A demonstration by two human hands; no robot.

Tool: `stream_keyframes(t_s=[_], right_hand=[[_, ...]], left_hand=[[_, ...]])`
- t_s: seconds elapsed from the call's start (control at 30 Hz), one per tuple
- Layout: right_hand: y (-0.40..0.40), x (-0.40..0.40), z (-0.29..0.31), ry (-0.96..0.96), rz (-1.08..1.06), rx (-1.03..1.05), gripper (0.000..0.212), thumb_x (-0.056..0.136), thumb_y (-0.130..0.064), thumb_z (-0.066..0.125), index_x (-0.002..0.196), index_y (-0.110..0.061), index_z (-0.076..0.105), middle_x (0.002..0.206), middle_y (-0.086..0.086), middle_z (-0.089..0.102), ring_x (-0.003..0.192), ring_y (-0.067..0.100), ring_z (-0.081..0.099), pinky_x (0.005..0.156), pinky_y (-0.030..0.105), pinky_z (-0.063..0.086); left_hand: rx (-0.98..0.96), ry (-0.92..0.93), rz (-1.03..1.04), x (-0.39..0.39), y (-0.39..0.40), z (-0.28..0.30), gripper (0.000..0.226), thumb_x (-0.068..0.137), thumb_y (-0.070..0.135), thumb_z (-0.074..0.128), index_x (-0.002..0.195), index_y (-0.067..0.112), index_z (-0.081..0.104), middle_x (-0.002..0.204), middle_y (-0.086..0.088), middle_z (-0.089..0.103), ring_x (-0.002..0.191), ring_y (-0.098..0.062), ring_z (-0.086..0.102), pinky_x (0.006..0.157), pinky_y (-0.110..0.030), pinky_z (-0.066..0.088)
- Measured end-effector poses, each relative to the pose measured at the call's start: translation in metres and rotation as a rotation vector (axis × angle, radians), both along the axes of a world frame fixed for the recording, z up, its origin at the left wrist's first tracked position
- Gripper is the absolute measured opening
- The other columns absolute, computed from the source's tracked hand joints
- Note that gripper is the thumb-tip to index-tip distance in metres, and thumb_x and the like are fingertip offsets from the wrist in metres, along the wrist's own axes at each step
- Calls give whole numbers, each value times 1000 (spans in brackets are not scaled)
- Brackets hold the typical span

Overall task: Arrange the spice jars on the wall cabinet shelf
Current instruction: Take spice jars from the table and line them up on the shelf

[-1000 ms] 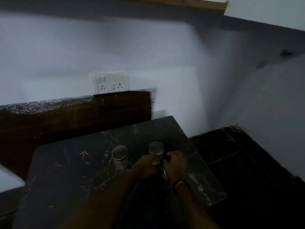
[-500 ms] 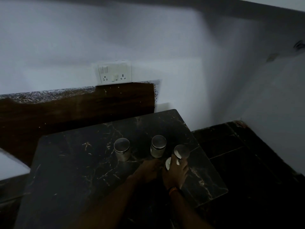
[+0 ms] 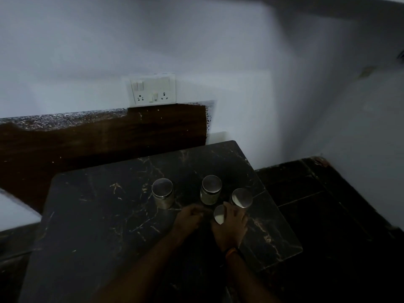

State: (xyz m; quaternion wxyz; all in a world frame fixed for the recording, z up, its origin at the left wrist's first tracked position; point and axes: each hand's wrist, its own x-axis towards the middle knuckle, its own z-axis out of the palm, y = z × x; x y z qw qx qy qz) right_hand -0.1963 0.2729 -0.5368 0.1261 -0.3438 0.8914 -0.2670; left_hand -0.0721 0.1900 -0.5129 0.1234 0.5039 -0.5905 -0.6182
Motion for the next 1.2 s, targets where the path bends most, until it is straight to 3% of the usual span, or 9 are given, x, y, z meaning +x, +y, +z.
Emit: stream_keyframes(t_s=[0.1,0.27,0.4,0.5,0.67,0.93,1.03,1.13,1.2], right_hand=[[-6,-1,10,-131,125,-173,69,72,-31,87,134,-18,61,140,9,51,130,27,49,110,42,42],[-21,-4,48,-574,289,-284,61,67,-21,90,115,-45,60,131,-14,51,121,10,54,92,26,50],[-30,-2,71,-849,336,-354,62,79,-14,82,128,-42,58,138,-11,52,126,14,53,89,26,51],[-36,-2,85,-947,369,-442,60,83,-10,75,137,-28,58,143,-2,55,130,21,55,100,39,54],[-45,2,96,-1104,262,-551,51,92,-14,64,141,-25,54,138,1,61,122,23,64,99,48,55],[-69,17,117,-1229,199,-580,51,101,-34,49,150,-29,41,134,-2,58,116,22,62,89,45,55],[-71,20,123,-1230,200,-563,66,88,-50,55,150,-29,45,134,2,60,118,27,64,84,43,58],[-72,22,123,-1248,199,-564,49,89,-50,57,135,-31,60,128,5,67,112,26,70,81,42,61],[-73,22,123,-1270,187,-568,52,89,-49,57,136,-27,59,130,10,67,114,29,69,88,46,60]], left_hand=[[185,130,199,6,6,-5,16,100,12,52,105,21,65,106,-9,69,90,-18,66,72,-30,54],[517,320,442,32,11,-1,30,101,33,49,125,19,61,125,-10,65,115,-28,62,98,-47,50],[791,502,526,47,9,13,43,96,45,54,129,17,56,135,-21,55,123,-41,54,105,-57,45],[967,771,503,51,10,28,49,93,46,57,132,15,56,140,-29,51,127,-48,51,105,-58,44],[769,954,452,51,6,46,56,87,27,71,139,13,55,143,-27,51,127,-48,54,104,-61,44],[292,925,314,47,5,62,66,82,5,71,143,15,47,140,-18,56,125,-39,58,97,-53,52],[199,859,325,46,5,69,75,74,7,78,141,23,49,136,-12,60,122,-33,62,95,-50,54],[184,880,311,47,4,71,77,74,14,81,143,24,48,137,-10,61,124,-33,60,97,-51,53],[202,927,303,49,4,72,72,79,15,79,143,23,48,137,-11,60,127,-36,58,99,-53,51]])
